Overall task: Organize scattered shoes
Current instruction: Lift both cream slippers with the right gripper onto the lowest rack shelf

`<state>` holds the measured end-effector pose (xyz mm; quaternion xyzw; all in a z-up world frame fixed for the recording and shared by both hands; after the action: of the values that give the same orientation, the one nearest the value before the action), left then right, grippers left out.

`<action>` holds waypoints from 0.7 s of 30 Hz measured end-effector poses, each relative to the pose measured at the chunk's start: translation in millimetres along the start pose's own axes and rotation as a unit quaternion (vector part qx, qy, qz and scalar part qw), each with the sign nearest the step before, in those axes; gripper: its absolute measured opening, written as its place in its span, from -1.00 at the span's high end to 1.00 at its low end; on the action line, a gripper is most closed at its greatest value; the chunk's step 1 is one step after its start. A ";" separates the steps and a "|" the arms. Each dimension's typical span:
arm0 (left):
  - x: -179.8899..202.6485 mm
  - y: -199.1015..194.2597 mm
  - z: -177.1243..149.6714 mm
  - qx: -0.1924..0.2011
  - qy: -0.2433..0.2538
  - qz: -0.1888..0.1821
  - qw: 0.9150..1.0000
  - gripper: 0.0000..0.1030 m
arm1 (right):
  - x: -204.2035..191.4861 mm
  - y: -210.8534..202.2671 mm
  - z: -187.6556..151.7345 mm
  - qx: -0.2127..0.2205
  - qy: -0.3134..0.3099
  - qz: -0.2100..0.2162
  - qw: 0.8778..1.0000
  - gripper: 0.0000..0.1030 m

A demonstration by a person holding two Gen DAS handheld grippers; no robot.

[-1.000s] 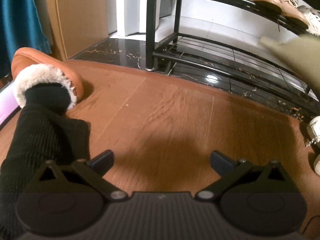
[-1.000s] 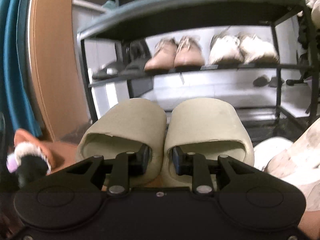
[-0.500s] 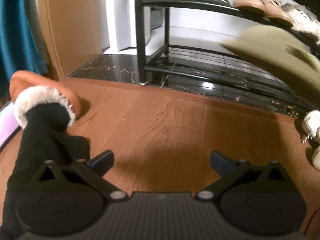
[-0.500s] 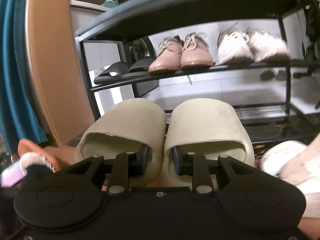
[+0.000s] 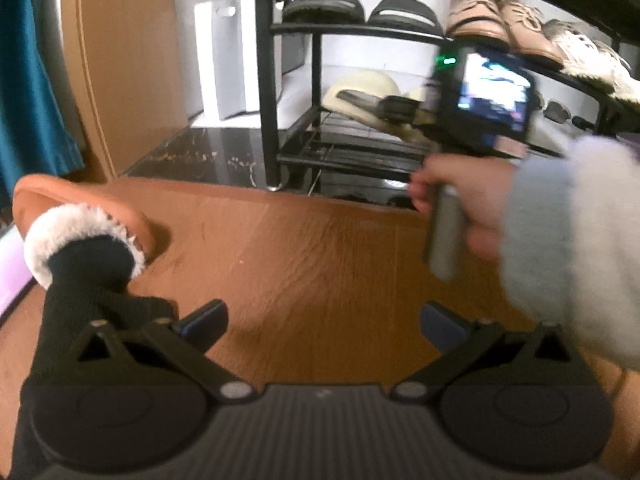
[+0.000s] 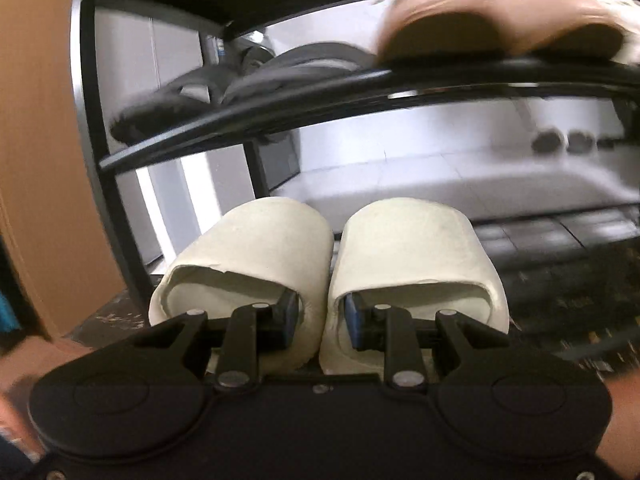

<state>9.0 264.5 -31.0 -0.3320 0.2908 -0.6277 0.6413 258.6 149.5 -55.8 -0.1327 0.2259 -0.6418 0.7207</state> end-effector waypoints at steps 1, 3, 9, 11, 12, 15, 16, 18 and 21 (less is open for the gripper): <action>-2.0 -2.9 1.2 0.006 -0.006 -0.004 1.000 -0.99 | -4.4 13.7 2.3 0.000 -0.003 -0.009 1.000 0.50; -4.6 -5.3 2.5 0.014 -0.014 -0.003 1.000 -0.99 | -10.0 35.9 5.5 -0.004 -0.001 -0.024 1.000 0.50; -9.2 -1.4 3.8 0.003 -0.030 -0.011 0.999 -0.99 | -27.8 82.6 8.2 -0.007 -0.010 -0.054 0.998 0.50; -9.6 -0.3 4.3 0.002 -0.031 -0.011 0.999 -0.99 | -35.1 95.1 5.5 -0.009 -0.017 -0.059 0.998 0.50; -9.8 0.4 4.4 0.000 -0.032 -0.012 0.999 -0.99 | -37.5 99.2 4.4 -0.011 -0.018 -0.060 0.998 0.50; -10.5 1.8 5.1 -0.003 -0.032 -0.013 0.999 -0.99 | -43.4 111.4 1.0 -0.014 -0.018 -0.067 0.998 0.50; -10.7 1.2 5.1 -0.001 -0.032 -0.012 0.999 -0.99 | -45.3 115.7 -0.5 -0.014 -0.019 -0.069 0.997 0.49; -10.7 1.2 5.2 0.000 -0.033 -0.011 0.999 -0.99 | -45.5 121.8 -2.8 -0.019 -0.024 -0.070 0.997 0.47; -10.6 2.5 5.2 -0.001 -0.034 -0.012 0.999 -0.99 | -40.9 129.3 -8.8 -0.037 -0.020 -0.070 0.997 0.24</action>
<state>14.1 275.4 -30.2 -0.3573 0.2655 -0.6234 0.6429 363.1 209.0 -119.2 -0.1875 0.2248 -0.6793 0.6730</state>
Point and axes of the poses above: each gripper's, at about its wrist camera, not at the fingertips, and y roughly the way its jaws point, x to its right, z to its top, the point moved 2 cm from there along y, roughly the way its jaws point, and after that the axes turned 11 degrees about -x, right-handed, at the moved point
